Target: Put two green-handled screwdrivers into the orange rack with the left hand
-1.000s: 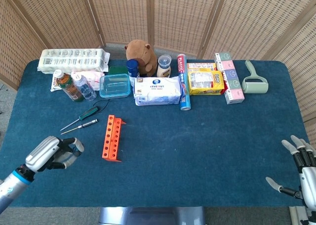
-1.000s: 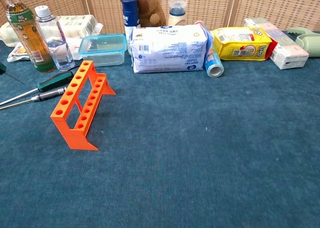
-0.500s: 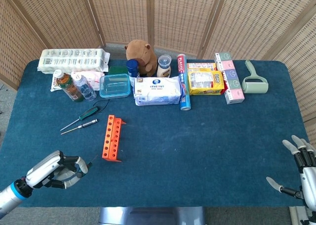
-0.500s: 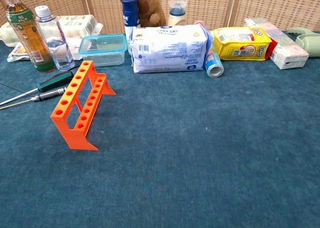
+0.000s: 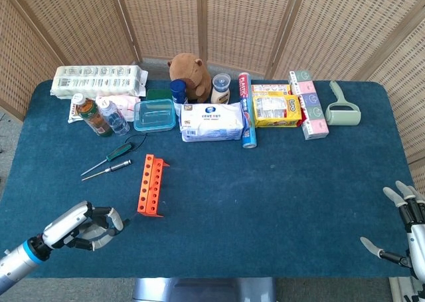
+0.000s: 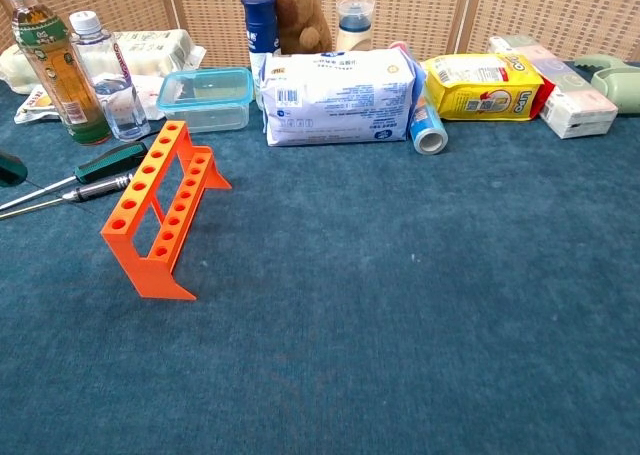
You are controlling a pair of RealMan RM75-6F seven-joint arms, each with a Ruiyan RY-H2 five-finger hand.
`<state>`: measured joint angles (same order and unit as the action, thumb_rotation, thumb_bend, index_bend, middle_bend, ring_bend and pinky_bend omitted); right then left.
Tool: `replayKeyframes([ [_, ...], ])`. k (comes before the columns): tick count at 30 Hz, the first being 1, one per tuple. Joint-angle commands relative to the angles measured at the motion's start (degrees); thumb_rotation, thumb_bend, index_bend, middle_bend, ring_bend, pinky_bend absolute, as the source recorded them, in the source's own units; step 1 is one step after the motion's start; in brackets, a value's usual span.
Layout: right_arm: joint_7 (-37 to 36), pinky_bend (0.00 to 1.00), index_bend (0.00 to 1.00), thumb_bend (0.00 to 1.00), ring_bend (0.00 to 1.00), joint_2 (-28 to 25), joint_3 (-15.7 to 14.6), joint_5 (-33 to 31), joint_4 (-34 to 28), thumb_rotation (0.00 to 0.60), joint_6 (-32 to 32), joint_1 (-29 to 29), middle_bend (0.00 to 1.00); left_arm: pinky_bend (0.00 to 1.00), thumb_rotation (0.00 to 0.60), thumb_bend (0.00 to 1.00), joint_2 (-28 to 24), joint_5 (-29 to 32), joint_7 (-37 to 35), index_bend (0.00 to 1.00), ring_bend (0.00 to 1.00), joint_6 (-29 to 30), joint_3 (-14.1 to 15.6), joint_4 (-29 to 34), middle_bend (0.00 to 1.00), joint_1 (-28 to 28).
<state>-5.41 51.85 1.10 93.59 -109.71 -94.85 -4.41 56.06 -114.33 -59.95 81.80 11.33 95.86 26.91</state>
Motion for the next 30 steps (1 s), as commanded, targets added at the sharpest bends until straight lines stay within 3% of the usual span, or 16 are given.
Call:
replayKeyframes([
  [1, 0.0, 0.00, 0.14, 0.00, 0.00, 0.0, 0.0, 0.0, 0.0, 0.500, 0.1, 0.0, 0.05, 0.95, 0.600, 0.45, 0.5, 0.9, -0.9, 0.51, 0.90, -0.4, 0.0, -0.8, 0.94, 0.3],
  [30, -0.7, 0.00, 0.14, 0.00, 0.00, -0.4, -0.1, 0.1, 0.0, 0.502, -0.1, -0.1, 0.05, 0.95, 0.600, 0.45, 4.5, 4.8, -4.3, 0.51, 0.90, -4.4, 0.3, -3.2, 0.94, 4.4],
])
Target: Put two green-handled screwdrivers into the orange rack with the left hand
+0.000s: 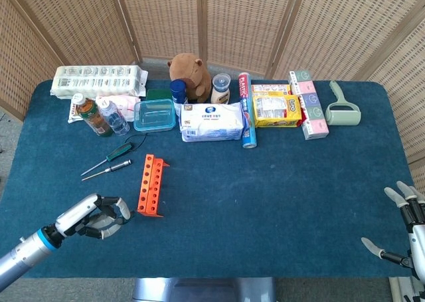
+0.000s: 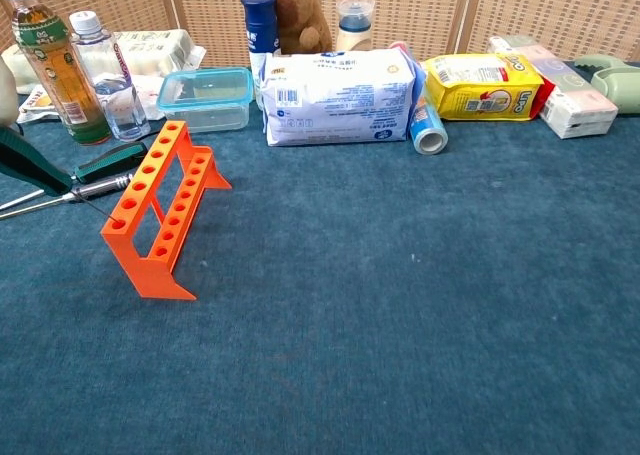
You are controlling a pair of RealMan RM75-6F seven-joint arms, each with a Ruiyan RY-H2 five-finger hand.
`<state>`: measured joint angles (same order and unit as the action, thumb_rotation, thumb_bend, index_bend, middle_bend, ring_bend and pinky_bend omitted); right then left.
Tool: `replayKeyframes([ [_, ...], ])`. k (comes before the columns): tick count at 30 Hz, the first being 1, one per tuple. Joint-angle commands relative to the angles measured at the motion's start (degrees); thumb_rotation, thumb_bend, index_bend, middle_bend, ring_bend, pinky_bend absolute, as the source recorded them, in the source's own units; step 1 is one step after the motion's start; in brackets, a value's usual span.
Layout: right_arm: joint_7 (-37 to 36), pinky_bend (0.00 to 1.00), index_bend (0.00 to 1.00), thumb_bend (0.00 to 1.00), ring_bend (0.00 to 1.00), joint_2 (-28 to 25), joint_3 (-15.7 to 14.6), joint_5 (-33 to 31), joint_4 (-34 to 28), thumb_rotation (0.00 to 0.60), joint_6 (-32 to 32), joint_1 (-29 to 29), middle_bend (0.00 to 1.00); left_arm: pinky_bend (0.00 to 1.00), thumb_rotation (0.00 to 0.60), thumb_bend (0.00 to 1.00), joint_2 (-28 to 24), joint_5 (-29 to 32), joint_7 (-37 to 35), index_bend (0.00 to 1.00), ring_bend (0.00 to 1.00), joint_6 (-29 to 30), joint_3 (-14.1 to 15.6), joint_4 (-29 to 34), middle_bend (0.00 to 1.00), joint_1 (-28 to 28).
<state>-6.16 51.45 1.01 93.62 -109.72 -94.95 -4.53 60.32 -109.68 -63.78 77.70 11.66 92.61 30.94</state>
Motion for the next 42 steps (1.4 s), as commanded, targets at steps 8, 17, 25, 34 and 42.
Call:
replayKeyframes([
  [8, 0.0, 0.00, 0.14, 0.00, 0.00, 0.0, 0.0, 0.0, 0.0, 0.499, -0.1, -0.1, 0.05, 0.95, 0.600, 0.45, 0.8, 1.1, -1.7, 0.51, 0.90, -1.3, 0.0, -0.4, 0.94, 1.4],
  [17, 0.0, 0.00, 0.14, 0.00, 0.00, 0.0, 0.0, 0.1, 0.0, 0.503, -0.2, -0.1, 0.05, 0.95, 0.600, 0.45, 1.9, 4.3, -2.5, 0.51, 0.90, -3.8, -0.7, -1.3, 0.94, 2.6],
  [25, -0.2, 0.00, 0.14, 0.00, 0.00, -0.1, 0.0, 0.0, 0.0, 0.502, -0.3, -0.2, 0.05, 0.95, 0.600, 0.45, 2.7, 8.5, -0.2, 0.51, 0.90, -9.2, -2.3, -0.6, 0.94, 4.6],
  [34, -0.9, 0.00, 0.14, 0.00, 0.00, -0.4, 0.1, -0.1, 0.1, 0.500, -0.5, -0.3, 0.05, 0.95, 0.600, 0.45, 3.8, 11.2, 1.6, 0.51, 0.90, -13.2, -2.8, -0.7, 0.94, 5.5],
  [42, -1.0, 0.00, 0.14, 0.00, 0.00, -0.4, 0.1, 0.0, 0.1, 0.500, -0.5, -0.3, 0.05, 0.95, 0.600, 0.45, 4.2, 12.0, 1.9, 0.51, 0.90, -13.9, -3.2, -0.7, 0.94, 5.6],
])
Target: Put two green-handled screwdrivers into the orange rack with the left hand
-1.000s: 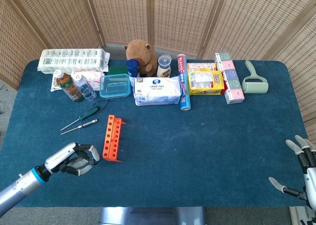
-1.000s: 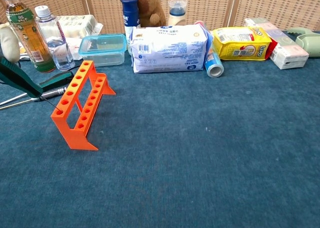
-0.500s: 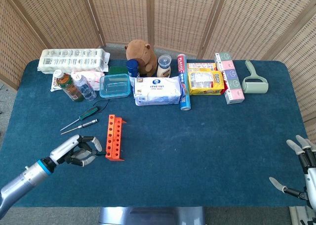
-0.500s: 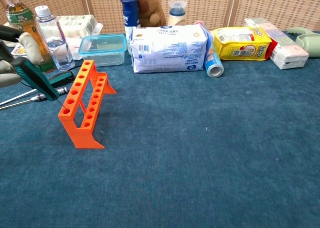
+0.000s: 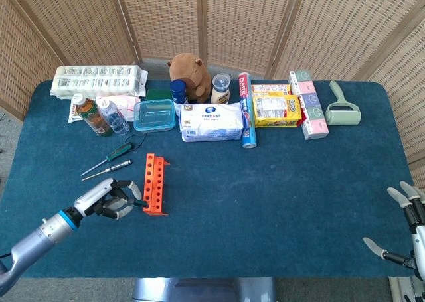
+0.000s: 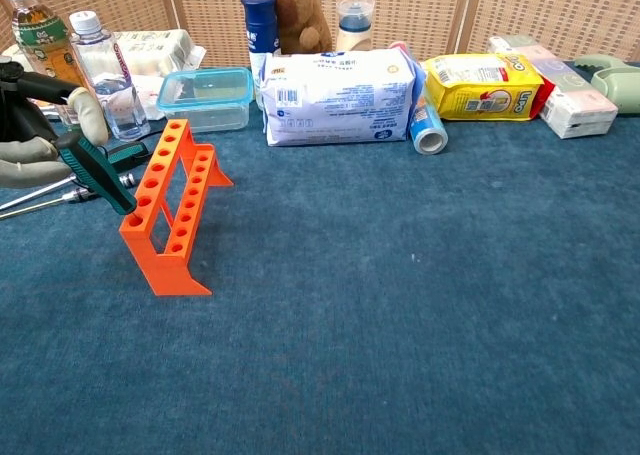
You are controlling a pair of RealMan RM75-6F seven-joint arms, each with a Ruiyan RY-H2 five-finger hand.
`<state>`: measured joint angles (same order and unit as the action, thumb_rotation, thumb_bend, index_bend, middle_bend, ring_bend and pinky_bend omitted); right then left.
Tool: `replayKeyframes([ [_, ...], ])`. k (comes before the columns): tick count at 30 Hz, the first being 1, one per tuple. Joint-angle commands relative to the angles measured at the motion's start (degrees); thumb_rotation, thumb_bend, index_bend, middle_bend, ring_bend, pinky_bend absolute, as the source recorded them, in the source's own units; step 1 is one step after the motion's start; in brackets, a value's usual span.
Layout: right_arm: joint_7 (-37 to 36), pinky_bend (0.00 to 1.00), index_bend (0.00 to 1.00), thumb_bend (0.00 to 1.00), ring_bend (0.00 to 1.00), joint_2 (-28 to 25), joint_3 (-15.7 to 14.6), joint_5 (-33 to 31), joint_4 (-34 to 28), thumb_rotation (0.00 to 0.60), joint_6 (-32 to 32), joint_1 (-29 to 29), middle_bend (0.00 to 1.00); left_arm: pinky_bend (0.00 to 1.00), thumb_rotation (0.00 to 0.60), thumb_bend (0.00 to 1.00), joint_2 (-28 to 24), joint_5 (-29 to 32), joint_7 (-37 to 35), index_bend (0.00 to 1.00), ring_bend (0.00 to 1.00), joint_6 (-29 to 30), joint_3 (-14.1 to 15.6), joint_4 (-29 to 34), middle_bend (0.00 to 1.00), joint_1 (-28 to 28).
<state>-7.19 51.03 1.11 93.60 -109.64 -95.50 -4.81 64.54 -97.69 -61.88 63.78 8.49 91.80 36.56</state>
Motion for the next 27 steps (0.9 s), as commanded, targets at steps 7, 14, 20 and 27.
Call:
replayKeyframes([
  [7, 0.2, 0.00, 0.14, 0.00, 0.00, 0.0, 0.0, -0.1, 0.0, 0.500, 0.2, 0.0, 0.05, 0.95, 0.600, 0.45, -0.5, -0.6, 0.3, 0.33, 0.90, 0.2, 0.0, 0.9, 0.94, 0.1],
  [14, 0.2, 0.00, 0.14, 0.00, 0.00, -0.1, 0.0, -0.1, -0.1, 0.502, 0.0, -0.1, 0.05, 0.95, 0.600, 0.45, -0.9, -0.1, 0.8, 0.24, 0.90, -0.6, 0.0, 1.4, 0.94, 0.2],
  [20, 0.1, 0.00, 0.14, 0.00, 0.00, -0.1, 0.1, -0.3, -0.1, 0.503, 0.1, 0.0, 0.05, 0.95, 0.600, 0.45, -1.4, -1.1, -0.3, 0.14, 0.90, 2.6, -0.3, 1.3, 0.94, -0.8],
  [27, 0.1, 0.00, 0.14, 0.00, 0.00, -0.1, 0.0, -0.1, -0.2, 0.502, 0.2, 0.0, 0.06, 0.95, 0.600, 0.45, -5.5, -1.1, -1.0, 0.06, 0.90, 7.9, -1.4, 3.1, 0.94, -2.7],
])
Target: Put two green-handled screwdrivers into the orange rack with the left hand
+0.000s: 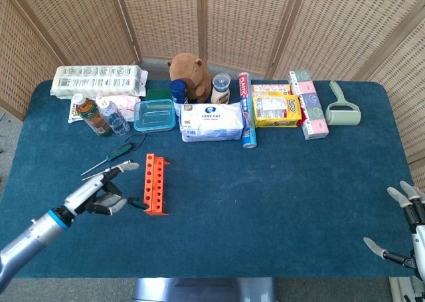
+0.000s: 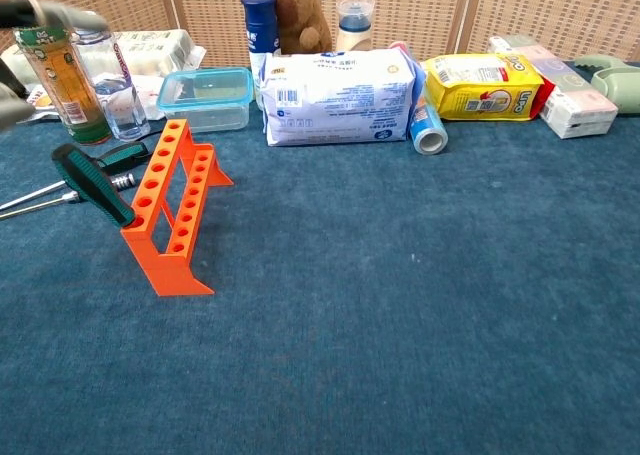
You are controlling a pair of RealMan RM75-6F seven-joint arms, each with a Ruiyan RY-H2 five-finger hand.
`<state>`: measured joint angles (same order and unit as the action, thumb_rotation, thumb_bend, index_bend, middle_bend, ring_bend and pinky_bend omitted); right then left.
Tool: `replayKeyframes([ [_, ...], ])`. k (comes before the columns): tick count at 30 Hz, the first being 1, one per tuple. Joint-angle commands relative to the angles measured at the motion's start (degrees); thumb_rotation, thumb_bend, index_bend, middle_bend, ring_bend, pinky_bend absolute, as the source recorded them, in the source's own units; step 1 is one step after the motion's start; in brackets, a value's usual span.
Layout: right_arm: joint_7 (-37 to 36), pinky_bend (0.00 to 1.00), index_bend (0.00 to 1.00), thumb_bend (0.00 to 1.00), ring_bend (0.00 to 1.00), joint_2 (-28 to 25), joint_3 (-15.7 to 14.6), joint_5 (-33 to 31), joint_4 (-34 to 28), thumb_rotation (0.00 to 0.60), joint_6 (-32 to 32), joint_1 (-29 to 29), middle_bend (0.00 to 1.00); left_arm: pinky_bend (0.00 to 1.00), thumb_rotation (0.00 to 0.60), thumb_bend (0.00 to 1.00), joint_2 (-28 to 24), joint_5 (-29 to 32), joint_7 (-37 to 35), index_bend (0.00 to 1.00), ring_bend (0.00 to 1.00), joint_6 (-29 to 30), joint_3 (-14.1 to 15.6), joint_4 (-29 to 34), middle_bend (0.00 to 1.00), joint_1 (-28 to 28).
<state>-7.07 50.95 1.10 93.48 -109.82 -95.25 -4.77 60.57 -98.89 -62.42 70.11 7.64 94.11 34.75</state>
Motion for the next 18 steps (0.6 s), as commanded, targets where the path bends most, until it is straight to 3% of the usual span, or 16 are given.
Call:
replayKeyframes([
  [1, 0.0, 0.00, 0.14, 0.00, 0.00, 0.0, 0.0, 0.1, 0.0, 0.502, -0.1, -0.1, 0.05, 0.95, 0.600, 0.45, -2.0, 0.4, -0.5, 0.06, 0.90, 2.1, -0.7, 0.8, 0.94, -1.2],
  [5, 0.0, 0.00, 0.14, 0.00, 0.00, 0.0, 0.0, 0.1, 0.0, 0.497, -0.2, -0.1, 0.05, 0.95, 0.600, 0.45, -3.1, 1.7, 0.1, 0.06, 0.90, 2.1, -0.8, 0.2, 0.94, -2.0],
  [11, 0.5, 0.00, 0.14, 0.00, 0.00, 0.2, -0.1, 0.2, -0.1, 0.501, 0.3, 0.1, 0.05, 0.95, 0.600, 0.45, -2.5, 7.2, 3.2, 0.06, 0.90, -2.6, -1.5, -3.4, 0.94, -2.5],
  [18, 0.9, 0.00, 0.14, 0.00, 0.00, 0.4, -0.1, -0.4, -0.1, 0.501, 1.2, 0.5, 0.05, 0.95, 0.600, 0.41, 1.5, 22.4, 13.4, 0.06, 0.90, -14.7, -6.5, -7.7, 0.94, 0.0],
])
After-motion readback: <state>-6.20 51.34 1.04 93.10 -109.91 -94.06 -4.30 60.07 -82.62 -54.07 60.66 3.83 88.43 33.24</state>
